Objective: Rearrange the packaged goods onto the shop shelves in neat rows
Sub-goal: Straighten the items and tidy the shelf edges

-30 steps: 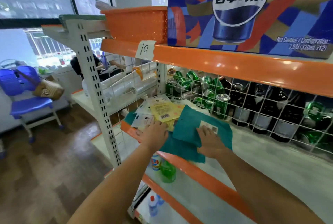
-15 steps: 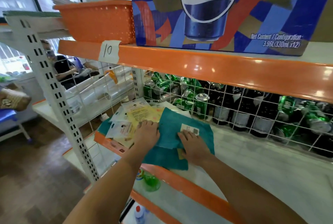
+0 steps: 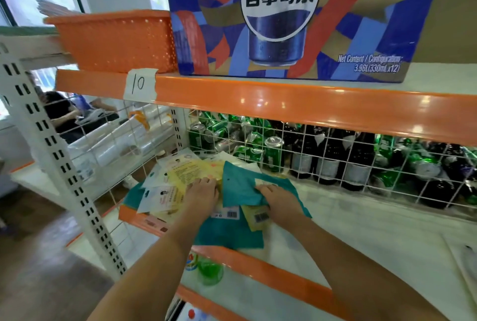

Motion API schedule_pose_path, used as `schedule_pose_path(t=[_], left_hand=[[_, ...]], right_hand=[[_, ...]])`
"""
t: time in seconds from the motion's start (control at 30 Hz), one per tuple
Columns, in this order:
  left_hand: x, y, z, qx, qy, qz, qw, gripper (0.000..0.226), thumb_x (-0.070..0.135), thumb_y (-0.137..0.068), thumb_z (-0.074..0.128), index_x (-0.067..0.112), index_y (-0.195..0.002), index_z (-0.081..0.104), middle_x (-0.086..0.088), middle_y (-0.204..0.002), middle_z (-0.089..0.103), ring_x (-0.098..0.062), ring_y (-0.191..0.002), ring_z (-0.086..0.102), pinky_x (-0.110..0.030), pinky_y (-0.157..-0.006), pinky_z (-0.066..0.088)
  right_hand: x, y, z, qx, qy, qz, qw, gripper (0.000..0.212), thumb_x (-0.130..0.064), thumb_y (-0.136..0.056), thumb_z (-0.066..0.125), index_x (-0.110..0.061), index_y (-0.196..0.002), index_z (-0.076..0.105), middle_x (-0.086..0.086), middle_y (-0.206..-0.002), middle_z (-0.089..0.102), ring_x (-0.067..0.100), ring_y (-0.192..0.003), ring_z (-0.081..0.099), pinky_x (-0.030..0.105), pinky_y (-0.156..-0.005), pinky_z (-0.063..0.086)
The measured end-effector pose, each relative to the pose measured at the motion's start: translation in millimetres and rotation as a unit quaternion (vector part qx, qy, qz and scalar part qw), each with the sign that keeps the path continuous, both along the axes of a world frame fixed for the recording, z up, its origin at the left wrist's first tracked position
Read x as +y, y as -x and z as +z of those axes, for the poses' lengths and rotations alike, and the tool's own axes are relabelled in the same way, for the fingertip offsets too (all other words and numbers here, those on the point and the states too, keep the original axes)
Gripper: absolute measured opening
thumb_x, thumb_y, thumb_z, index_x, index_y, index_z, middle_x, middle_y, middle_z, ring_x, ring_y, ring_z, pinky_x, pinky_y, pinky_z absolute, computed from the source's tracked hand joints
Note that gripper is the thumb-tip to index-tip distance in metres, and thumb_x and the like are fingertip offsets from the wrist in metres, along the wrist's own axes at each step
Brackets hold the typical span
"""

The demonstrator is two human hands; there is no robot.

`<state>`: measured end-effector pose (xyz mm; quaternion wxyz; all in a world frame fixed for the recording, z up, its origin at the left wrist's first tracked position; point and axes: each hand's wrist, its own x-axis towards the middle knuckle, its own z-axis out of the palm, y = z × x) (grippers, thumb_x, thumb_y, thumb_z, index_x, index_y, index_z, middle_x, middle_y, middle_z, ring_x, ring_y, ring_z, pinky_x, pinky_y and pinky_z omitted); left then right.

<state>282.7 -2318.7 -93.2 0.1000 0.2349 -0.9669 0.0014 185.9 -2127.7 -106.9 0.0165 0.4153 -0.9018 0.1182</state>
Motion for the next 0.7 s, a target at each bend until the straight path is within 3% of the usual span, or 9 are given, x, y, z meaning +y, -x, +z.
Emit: schedule_pose_path(t=[0.23, 0.4, 0.6, 0.63, 0.7], left_hand=[[15, 9, 8, 0.006, 0.014, -0.011, 1.000, 0.031, 0.030, -0.100, 0.032, 0.017, -0.120, 0.053, -0.003, -0.122, 0.056, -0.022, -0.115, 0.049, -0.038, -0.098, 0.038], [23, 9, 12, 0.021, 0.001, -0.059, 0.998, 0.032, 0.029, -0.100, 0.033, 0.018, -0.122, 0.053, -0.002, -0.121, 0.057, -0.020, -0.112, 0.050, -0.037, -0.095, 0.041], [25, 2, 21, 0.024, 0.004, -0.093, 0.995, 0.033, 0.031, -0.099, 0.034, 0.019, -0.122, 0.054, -0.002, -0.122, 0.057, -0.022, -0.114, 0.051, -0.036, -0.095, 0.040], [26, 0, 21, 0.022, 0.007, -0.095, 0.995, 0.033, 0.031, -0.099, 0.034, 0.020, -0.123, 0.054, -0.002, -0.122, 0.056, -0.022, -0.115, 0.050, -0.036, -0.094, 0.039], [28, -7, 23, 0.027, 0.011, -0.106, 0.994, 0.034, 0.032, -0.100, 0.033, 0.020, -0.124, 0.054, -0.001, -0.122, 0.057, -0.021, -0.114, 0.051, -0.035, -0.093, 0.040]], right_hand=[[16, 10, 19, 0.030, 0.062, -0.054, 0.996, 0.045, -0.017, -0.096, 0.043, -0.028, -0.140, 0.039, -0.002, -0.134, 0.051, 0.022, -0.115, 0.053, 0.035, -0.090, 0.046], [25, 10, 41, -0.012, 0.152, -0.130, 0.980, 0.040, -0.020, -0.098, 0.043, -0.023, -0.138, 0.042, 0.004, -0.123, 0.061, 0.024, -0.105, 0.061, 0.031, -0.079, 0.048], [36, -8, 61, -0.089, 0.312, -0.223, 0.919, 0.033, -0.015, -0.098, 0.042, -0.012, -0.130, 0.049, 0.012, -0.098, 0.063, 0.027, -0.079, 0.059, 0.028, -0.056, 0.044], [38, -12, 63, -0.099, 0.334, -0.235, 0.907, 0.032, -0.013, -0.098, 0.042, -0.009, -0.129, 0.050, 0.013, -0.099, 0.063, 0.029, -0.080, 0.059, 0.026, -0.053, 0.040], [41, -24, 66, -0.121, 0.380, -0.266, 0.878, 0.031, -0.010, -0.098, 0.044, -0.005, -0.127, 0.051, 0.017, -0.107, 0.062, 0.033, -0.091, 0.060, 0.027, -0.059, 0.039]])
